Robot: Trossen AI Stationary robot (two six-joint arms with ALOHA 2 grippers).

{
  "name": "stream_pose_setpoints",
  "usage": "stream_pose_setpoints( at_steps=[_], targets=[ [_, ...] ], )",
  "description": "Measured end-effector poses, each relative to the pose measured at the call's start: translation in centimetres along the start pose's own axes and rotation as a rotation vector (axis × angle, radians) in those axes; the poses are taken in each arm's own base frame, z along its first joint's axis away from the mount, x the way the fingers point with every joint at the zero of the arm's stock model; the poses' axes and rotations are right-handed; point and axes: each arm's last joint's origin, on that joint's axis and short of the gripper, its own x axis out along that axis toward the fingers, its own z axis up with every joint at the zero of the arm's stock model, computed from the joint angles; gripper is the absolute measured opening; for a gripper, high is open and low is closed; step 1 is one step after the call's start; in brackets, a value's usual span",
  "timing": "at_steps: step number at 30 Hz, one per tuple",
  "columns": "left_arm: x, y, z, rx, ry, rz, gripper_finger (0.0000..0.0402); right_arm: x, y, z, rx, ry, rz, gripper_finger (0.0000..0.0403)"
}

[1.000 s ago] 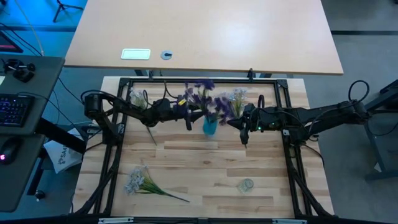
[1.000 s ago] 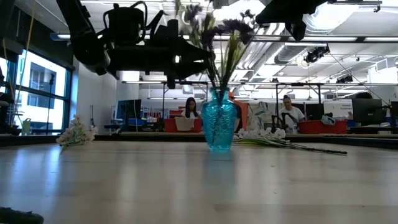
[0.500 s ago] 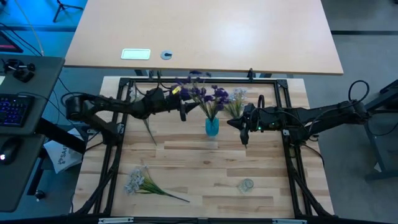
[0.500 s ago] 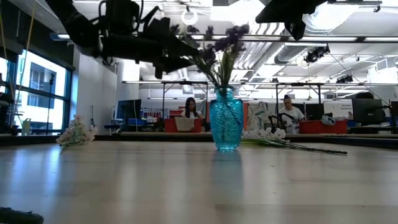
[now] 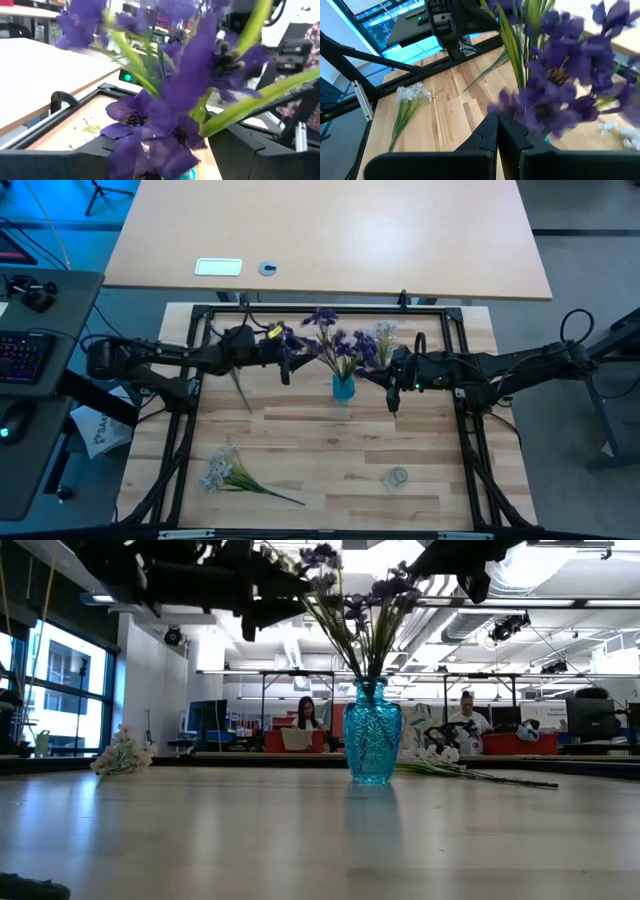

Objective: Sort flowers into vase by color
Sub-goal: Put the purple flowers into the blue crystal vase, then put the top right white flowers into the transparent crystal vase

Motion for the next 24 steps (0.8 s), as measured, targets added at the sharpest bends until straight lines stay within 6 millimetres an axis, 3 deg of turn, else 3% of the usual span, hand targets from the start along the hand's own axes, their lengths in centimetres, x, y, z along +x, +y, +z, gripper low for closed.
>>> stream_pose_setpoints(
  at_steps=[10,20,24],
  targets=[
    [-3.1,-0.5,2.0,0.061,0.063,0.029,0.0206,-1.1,-0.5,0.9,-0.013,-0.068,-0.004,0.0012],
    [-7.4,0.0,3.4,0.086,0.146,0.199,0.0206,-4.0,-1.6,2.6,0.021,-0.201,-0.036,0.0112],
    [-8.7,-0.1,2.6,0.039,0.277,0.236,0.0206,-4.9,-2.1,1.8,0.106,-0.116,-0.042,0.0147]
  ],
)
